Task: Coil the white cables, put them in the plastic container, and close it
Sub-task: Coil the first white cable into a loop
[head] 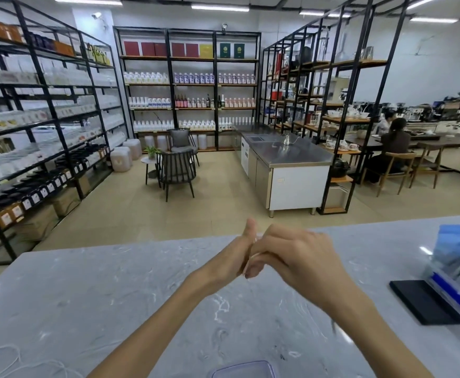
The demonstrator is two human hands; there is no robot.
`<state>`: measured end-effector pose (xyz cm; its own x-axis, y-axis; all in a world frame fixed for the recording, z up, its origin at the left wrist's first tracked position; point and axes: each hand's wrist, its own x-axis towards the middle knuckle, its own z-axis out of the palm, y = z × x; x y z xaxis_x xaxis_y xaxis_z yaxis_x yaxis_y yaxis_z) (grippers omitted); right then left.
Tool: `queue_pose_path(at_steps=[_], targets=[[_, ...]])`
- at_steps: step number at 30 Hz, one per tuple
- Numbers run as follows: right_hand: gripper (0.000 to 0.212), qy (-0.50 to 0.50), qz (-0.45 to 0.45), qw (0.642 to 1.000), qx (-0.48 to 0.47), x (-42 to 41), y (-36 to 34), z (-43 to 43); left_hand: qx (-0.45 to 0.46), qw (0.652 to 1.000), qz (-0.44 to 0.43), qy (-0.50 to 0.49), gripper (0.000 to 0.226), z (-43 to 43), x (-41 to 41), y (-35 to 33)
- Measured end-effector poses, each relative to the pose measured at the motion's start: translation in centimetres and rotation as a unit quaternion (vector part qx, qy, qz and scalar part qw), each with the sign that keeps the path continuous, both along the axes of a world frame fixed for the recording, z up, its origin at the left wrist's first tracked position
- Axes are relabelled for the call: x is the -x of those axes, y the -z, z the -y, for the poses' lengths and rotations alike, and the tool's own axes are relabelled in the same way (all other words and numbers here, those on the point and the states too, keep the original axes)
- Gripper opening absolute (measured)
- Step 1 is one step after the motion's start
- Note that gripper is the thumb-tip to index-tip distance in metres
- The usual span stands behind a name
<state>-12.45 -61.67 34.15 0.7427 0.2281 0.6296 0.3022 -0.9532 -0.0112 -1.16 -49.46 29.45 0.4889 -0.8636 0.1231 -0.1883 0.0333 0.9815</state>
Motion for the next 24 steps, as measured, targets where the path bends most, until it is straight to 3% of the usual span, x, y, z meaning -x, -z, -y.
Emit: queue_pose_path(at_steps=[7, 12, 15, 17, 21, 24], targets=[[0.007, -0.090, 0.097, 0.977, -0.167, -2.0, -1.7, 2.3, 0.061, 0.995, -0.041, 0.068, 0.093, -0.1, 1.5, -2.5], [0.006, -0.146, -0.028, 0.898, -0.415, -5.2, -0.2, 2.7, 0.100, 0.975, -0.121, 0.158, 0.097, -0.4, 1.7, -3.1], [0.021, -0.088, -0.117, 0.862, -0.485, -6.5, 3.6, 1.1, 0.146, 0.974, -0.149, 0.087, 0.097, -0.7, 0.3, -3.9], [0.032, -0.054, -0.164, 0.870, -0.461, -6.0, 6.3, -0.3, 0.158, 0.976, -0.148, 0.011, 0.096, -0.8, -1.3, -4.1], [0.020, -0.057, -0.256, 0.912, -0.316, -3.1, 7.9, -2.5, 0.100, 0.984, -0.089, -0.121, 0.093, -1.1, -4.0, -3.1], [0.027, 0.020, -0.155, 0.984, -0.089, -1.5, 5.2, -2.0, 0.001, 0.995, -0.045, -0.094, 0.094, -1.3, -3.1, -1.0]])
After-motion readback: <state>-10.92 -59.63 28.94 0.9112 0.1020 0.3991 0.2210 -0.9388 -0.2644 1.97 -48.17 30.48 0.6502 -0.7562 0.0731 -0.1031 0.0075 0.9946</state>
